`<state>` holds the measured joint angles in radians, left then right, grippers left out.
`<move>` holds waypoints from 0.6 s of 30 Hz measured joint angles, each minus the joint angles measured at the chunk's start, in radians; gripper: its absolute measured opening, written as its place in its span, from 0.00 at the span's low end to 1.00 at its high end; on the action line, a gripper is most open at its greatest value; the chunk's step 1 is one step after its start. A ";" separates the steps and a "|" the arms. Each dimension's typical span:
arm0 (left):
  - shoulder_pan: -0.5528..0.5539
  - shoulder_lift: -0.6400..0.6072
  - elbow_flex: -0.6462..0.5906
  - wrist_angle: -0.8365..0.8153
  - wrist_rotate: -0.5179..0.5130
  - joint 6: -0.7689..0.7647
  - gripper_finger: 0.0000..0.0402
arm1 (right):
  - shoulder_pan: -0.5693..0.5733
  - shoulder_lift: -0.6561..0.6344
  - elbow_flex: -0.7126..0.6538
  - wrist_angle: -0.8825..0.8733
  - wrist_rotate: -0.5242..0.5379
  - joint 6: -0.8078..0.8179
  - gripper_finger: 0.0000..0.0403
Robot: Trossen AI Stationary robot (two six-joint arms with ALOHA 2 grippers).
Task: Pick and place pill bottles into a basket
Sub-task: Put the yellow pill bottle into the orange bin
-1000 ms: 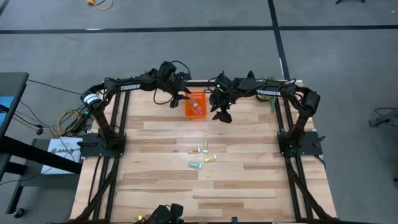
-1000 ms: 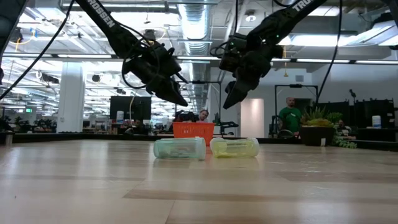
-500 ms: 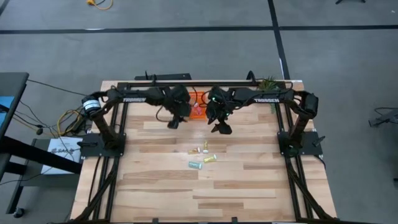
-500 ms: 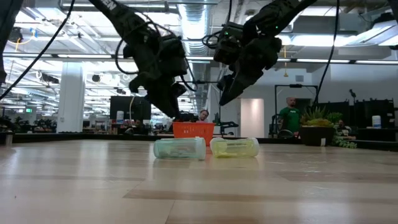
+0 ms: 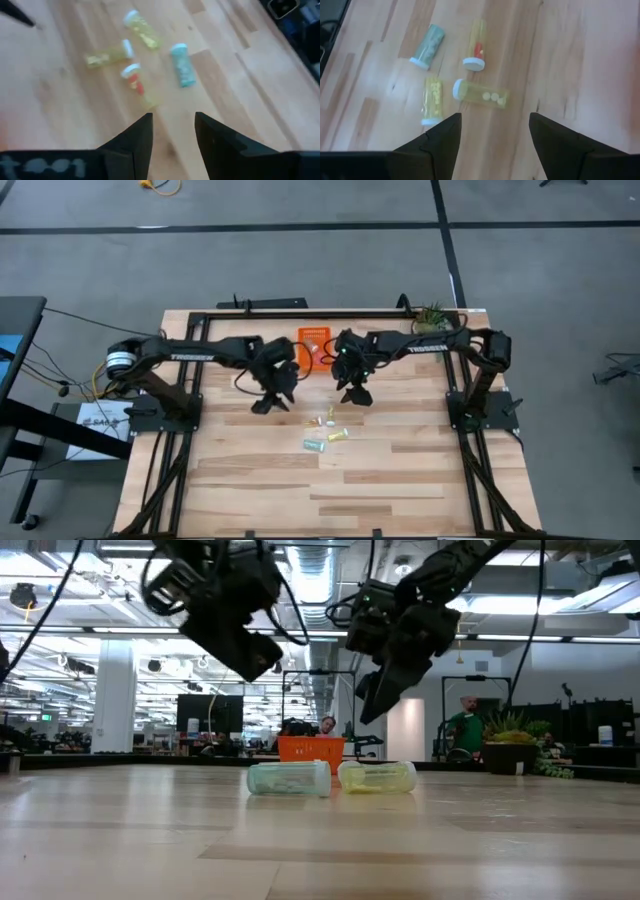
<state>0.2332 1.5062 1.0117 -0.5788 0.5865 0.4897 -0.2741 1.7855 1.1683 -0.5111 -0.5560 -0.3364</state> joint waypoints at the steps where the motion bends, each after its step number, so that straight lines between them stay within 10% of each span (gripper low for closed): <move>1: -0.013 -0.023 -0.037 0.036 -0.001 -0.031 0.34 | 0.002 0.000 -0.019 0.031 0.000 0.026 0.56; 18: -0.303 -0.439 -0.633 0.783 -0.372 -0.379 0.34 | 0.141 -0.018 -0.108 0.249 0.024 0.324 0.56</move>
<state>-0.0701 1.0674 0.3788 0.2040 0.2144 0.1109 -0.1332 1.7678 1.0601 -0.2618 -0.5317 -0.0121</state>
